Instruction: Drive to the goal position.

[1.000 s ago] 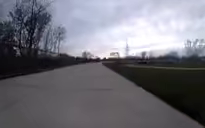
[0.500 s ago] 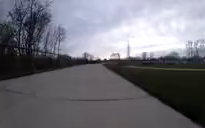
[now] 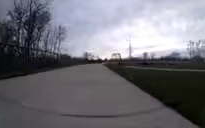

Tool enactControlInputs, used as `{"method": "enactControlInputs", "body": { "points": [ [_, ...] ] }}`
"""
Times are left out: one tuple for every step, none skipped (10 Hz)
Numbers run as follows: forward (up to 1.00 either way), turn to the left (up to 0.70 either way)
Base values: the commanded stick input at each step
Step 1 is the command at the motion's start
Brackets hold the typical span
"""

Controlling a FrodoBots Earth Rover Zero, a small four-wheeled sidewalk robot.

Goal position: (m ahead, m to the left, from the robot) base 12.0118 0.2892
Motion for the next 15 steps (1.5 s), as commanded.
{"method": "enactControlInputs", "body": {
  "points": [
    [1.00, 0.00],
    [1.00, 0.00],
    [1.00, 0.00],
    [1.00, 0.00],
    [1.00, 0.00],
    [1.00, 0.00],
    [1.00, 0.00],
    [1.00, 0.00],
    [1.00, 0.00],
    [1.00, 0.00],
    [1.00, 0.00],
    [1.00, 0.00],
    [1.00, 0.00],
    [1.00, 0.00],
    [1.00, 0.00]
  ]
}}
